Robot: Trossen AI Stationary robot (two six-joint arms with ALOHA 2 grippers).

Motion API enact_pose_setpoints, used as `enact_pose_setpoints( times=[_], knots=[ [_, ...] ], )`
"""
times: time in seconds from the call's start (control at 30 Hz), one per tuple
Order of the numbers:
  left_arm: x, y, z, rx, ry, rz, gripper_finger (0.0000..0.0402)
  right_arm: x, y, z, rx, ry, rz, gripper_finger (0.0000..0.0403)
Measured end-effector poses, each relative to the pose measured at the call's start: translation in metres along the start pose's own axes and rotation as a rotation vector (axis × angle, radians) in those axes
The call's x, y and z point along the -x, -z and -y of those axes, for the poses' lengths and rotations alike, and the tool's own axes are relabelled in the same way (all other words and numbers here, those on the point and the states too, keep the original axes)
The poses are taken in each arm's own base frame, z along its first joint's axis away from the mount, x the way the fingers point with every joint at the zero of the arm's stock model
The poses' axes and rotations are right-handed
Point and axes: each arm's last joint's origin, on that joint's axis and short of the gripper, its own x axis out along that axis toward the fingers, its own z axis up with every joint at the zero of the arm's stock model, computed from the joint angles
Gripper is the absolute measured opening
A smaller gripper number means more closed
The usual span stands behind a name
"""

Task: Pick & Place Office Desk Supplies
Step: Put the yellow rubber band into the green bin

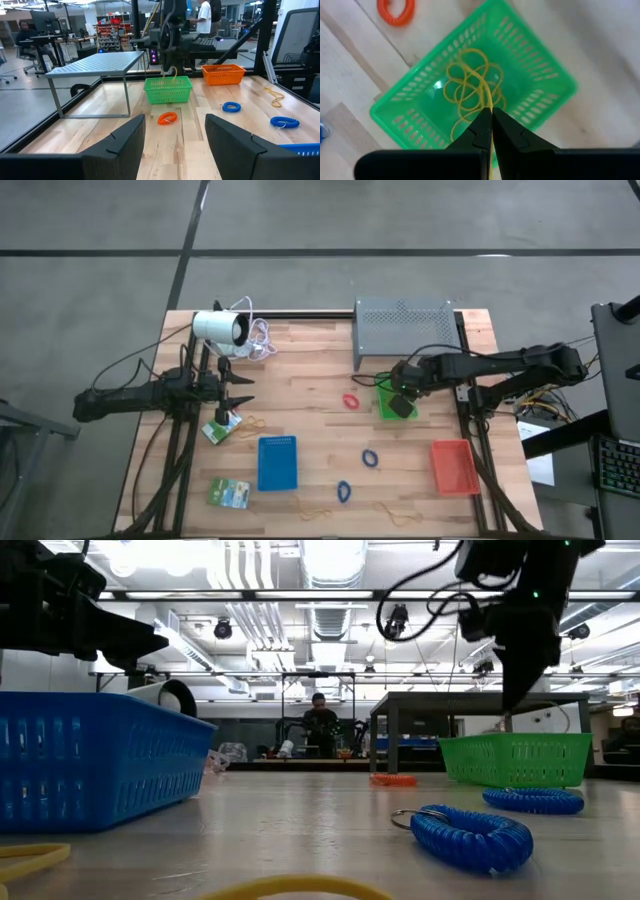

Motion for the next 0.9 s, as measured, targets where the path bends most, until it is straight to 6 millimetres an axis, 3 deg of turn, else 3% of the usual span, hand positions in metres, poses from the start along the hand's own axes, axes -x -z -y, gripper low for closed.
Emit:
enact_pose_setpoints(
  times=[0.3, 0.9],
  knots=[
    [0.0, 0.0, 0.0, 0.0, 0.0, 0.0, 0.0212, -0.028, 0.011, 0.0, -0.031, -0.069, 0.02, 0.0008],
    [0.0, 0.0, 0.0, 0.0, 0.0, 0.0, 0.0212, -0.04, 0.015, 0.003, -0.116, -0.107, 0.011, 0.0008]
  ],
)
